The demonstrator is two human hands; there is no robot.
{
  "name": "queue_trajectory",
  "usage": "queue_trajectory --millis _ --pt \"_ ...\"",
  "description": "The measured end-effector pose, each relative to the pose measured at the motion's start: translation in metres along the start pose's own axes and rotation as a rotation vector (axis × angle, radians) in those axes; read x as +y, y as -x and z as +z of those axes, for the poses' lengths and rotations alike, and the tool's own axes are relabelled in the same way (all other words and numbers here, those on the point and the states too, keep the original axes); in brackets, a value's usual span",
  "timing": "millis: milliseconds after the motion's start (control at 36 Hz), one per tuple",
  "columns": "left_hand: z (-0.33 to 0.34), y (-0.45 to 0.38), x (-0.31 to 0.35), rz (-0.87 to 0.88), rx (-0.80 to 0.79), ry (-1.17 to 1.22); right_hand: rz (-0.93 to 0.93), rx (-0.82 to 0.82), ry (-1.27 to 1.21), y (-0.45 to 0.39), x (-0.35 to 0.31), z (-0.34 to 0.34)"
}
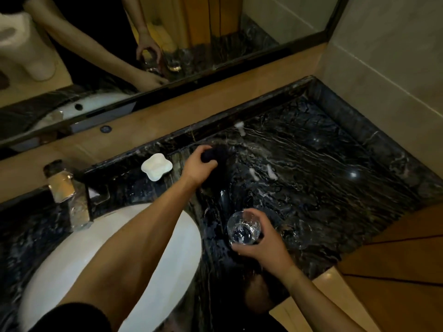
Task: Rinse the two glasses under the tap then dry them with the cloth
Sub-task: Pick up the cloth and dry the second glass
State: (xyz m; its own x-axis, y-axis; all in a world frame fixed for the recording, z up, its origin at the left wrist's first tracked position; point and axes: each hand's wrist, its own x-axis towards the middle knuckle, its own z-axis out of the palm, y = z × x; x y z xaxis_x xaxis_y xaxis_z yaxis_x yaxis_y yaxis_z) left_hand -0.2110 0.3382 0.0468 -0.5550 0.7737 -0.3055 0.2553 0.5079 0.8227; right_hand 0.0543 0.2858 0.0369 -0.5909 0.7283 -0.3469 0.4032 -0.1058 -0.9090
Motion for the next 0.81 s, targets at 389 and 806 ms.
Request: queue_trajectory --millis 389,806 --pt "-0.027 0.203 0.007 -0.378 -0.02 1.159 -0.167 -0.192 -0.032 0.017 -0.029 -0.032" --pt "0.022 0.299 0.036 0.27 0.249 -0.272 -0.472 -0.204 0.26 0.044 -0.039 -0.042"
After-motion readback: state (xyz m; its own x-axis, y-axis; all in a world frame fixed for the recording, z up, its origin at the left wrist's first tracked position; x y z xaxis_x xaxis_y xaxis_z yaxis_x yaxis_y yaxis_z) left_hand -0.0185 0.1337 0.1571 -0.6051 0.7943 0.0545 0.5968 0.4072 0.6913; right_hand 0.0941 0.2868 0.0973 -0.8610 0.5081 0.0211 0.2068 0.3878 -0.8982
